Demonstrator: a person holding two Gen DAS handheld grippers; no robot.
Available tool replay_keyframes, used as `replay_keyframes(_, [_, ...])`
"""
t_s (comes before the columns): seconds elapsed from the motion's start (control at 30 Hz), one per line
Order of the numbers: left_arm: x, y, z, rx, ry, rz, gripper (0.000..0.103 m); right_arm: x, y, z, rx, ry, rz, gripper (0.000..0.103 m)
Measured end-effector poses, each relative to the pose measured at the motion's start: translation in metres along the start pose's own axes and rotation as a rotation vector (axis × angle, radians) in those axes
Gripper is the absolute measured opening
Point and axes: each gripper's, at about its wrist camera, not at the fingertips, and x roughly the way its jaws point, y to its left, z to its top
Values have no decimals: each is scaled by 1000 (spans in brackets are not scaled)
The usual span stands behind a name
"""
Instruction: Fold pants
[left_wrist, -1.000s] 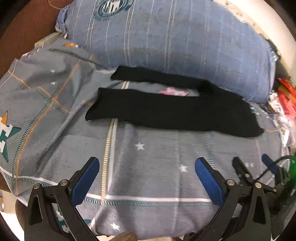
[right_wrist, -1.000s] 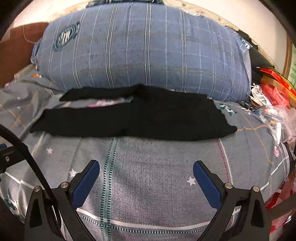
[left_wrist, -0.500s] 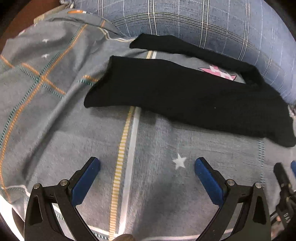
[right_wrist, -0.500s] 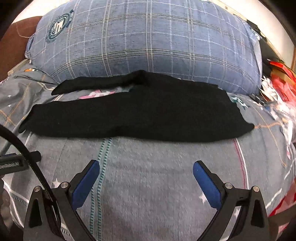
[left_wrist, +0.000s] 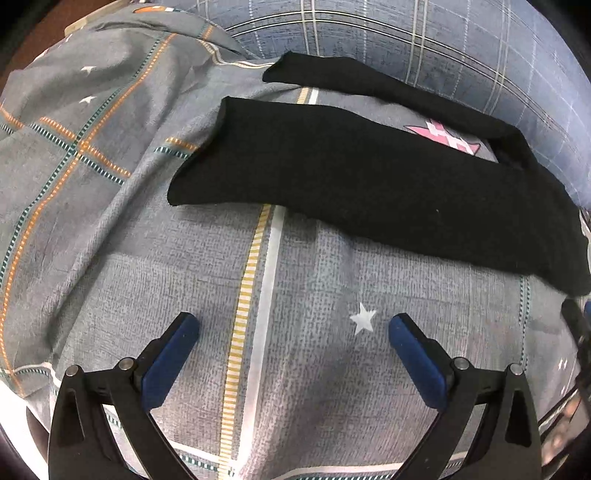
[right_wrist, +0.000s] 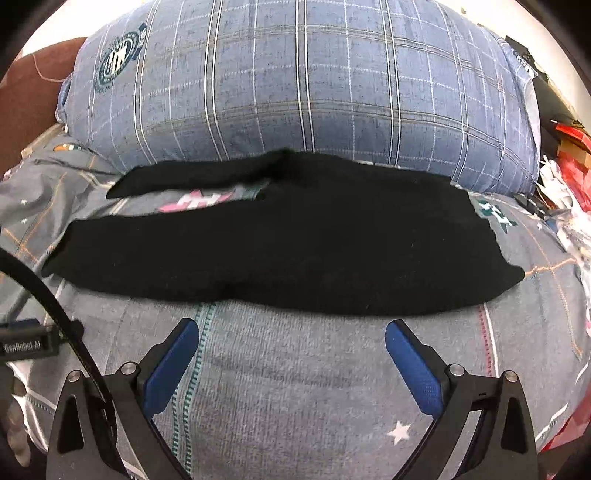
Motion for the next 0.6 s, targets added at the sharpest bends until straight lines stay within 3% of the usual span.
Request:
replay_keyframes(0.07, [-2,0,-1,0,0,-5,103,-2,0,3,-9,-17,5,103])
replay_keyframes(0.2, [-17,-1,2,-4,-33,-61,81,-5,1,4,-10,-29,16,103])
replay_keyframes(0.27, [-29,-3,6,-4,-62,-88,81,-4,0,3,-4,-22,25,103])
replay_keyframes(0.47, [-73,-12,22,47,-229,-68,81,-2,-6,6,-5,-33,29,103])
replay_keyframes(0.6, [-108,-19,24,50,-408,-6,81,-4,-15,7,7,-45,29,103])
